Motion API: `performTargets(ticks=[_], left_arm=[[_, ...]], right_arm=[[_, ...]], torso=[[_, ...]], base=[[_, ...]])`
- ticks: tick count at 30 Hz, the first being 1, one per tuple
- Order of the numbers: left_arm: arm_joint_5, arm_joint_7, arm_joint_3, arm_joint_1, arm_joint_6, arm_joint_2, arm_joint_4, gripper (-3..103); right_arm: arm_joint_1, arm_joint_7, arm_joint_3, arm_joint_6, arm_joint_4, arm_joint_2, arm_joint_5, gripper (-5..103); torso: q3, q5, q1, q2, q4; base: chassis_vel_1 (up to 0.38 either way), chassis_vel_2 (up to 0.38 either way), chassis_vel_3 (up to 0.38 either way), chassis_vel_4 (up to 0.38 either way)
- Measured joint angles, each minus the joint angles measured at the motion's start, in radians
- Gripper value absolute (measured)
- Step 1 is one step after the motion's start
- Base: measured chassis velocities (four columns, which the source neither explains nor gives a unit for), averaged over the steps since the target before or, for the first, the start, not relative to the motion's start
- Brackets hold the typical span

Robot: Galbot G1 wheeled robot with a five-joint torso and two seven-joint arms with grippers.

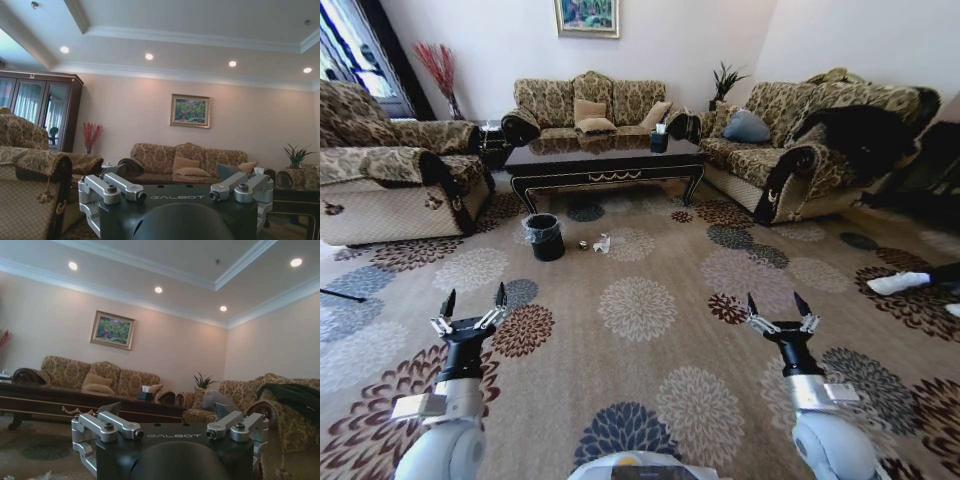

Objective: Move to the front of the table and pick up the trash from the floor, then place it into the trash bin.

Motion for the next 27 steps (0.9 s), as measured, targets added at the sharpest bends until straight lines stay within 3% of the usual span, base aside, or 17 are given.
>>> performTargets(ticks=[8, 27], left_arm=[[0.006, 0.0, 0.009, -0.008, 0.0, -0.002, 0.013, 100], [0.004, 0.0, 0.013, -0.003, -0.006, -0.004, 0.011, 100]], right_arm=[[0.012, -0.068, 0.021, 0.082, -0.022, 0.002, 0.012, 100], [0.019, -0.059, 0.01, 0.099, -0.037, 0.014, 0.0, 100]], torso=[[-0.029, 0.0, -0.004, -0.033, 0.0], [-0.079, 0.0, -0.018, -0.097, -0.0001]], base=[[0.0, 0.0, 0.0, 0.0], [0.0, 0.0, 0.0, 0.0]])
